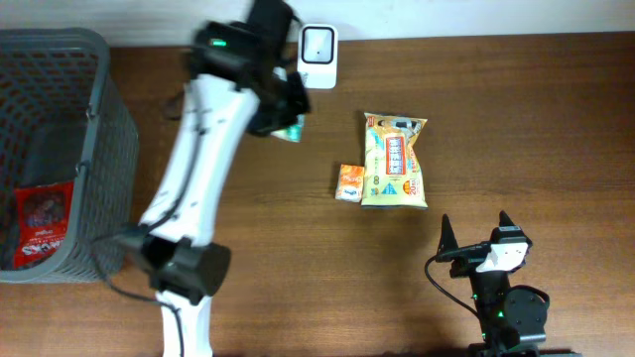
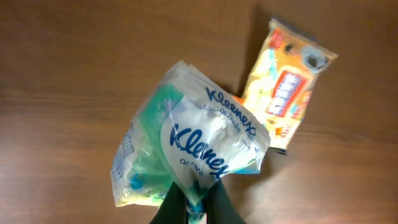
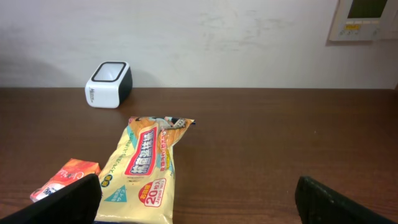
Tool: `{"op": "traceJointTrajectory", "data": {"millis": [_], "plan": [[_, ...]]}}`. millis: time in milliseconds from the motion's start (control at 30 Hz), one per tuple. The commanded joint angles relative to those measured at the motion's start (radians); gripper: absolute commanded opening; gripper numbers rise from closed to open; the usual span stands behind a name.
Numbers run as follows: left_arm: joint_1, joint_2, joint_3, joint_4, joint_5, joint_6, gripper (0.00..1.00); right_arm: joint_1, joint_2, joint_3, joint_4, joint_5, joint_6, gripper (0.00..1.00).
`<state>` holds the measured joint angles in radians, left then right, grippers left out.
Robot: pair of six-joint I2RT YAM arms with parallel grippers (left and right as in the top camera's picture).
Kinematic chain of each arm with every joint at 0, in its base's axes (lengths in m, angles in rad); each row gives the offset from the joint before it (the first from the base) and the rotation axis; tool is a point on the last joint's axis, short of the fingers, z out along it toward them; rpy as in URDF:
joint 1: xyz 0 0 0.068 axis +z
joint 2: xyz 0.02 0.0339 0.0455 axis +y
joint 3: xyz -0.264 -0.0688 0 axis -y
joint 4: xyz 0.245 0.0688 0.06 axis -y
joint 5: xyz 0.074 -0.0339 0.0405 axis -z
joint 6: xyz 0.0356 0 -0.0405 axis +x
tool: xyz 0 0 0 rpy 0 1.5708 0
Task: Scan the item barcode
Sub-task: 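Pass the tissue pack by the scanner and place it beside the bag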
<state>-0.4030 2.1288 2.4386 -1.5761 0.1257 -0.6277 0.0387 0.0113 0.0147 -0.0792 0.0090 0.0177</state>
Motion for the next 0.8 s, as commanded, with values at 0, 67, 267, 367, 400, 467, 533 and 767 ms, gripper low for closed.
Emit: {"op": "traceJointTrajectory", "data": {"millis": [0,67,267,367,400,467,533,767], "plan": [[-0.084,0.095,-0.112,0.127,-0.044,-0.039,0.0,-0.006,-0.008,-0.009,-0.003,-0.001,-0.003,0.99],[-0.113,0.143,-0.164,0.262,-0.044,-0.039,0.0,-0.006,-0.008,-0.009,-0.003,-0.001,-0.003,0.99],[-0.179,0.263,-0.177,0.487,-0.044,-0.039,0.0,-0.006,-0.008,-0.009,-0.003,-0.001,-0.003,0.99],[-0.2,0.297,-0.177,0.533,-0.044,-0.039,0.15,-0.006,-0.008,-0.009,-0.003,-0.002,-0.003,0.99],[-0.205,0.31,-0.177,0.539,-0.044,-0.039,0.16,-0.006,-0.008,-0.009,-0.003,-0.002,-0.003,0.98],[-0.214,0.322,-0.178,0.545,-0.044,-0.039,0.2,-0.006,-0.008,-0.009,-0.003,-0.001,-0.003,0.99],[-0.216,0.326,-0.178,0.55,-0.045,-0.039,0.37,-0.006,-0.008,-0.009,-0.003,-0.001,-0.003,0.99],[-0.171,0.283,-0.108,0.501,-0.045,0.05,0.51,-0.006,-0.008,-0.009,-0.003,-0.001,-0.003,0.99]]}}
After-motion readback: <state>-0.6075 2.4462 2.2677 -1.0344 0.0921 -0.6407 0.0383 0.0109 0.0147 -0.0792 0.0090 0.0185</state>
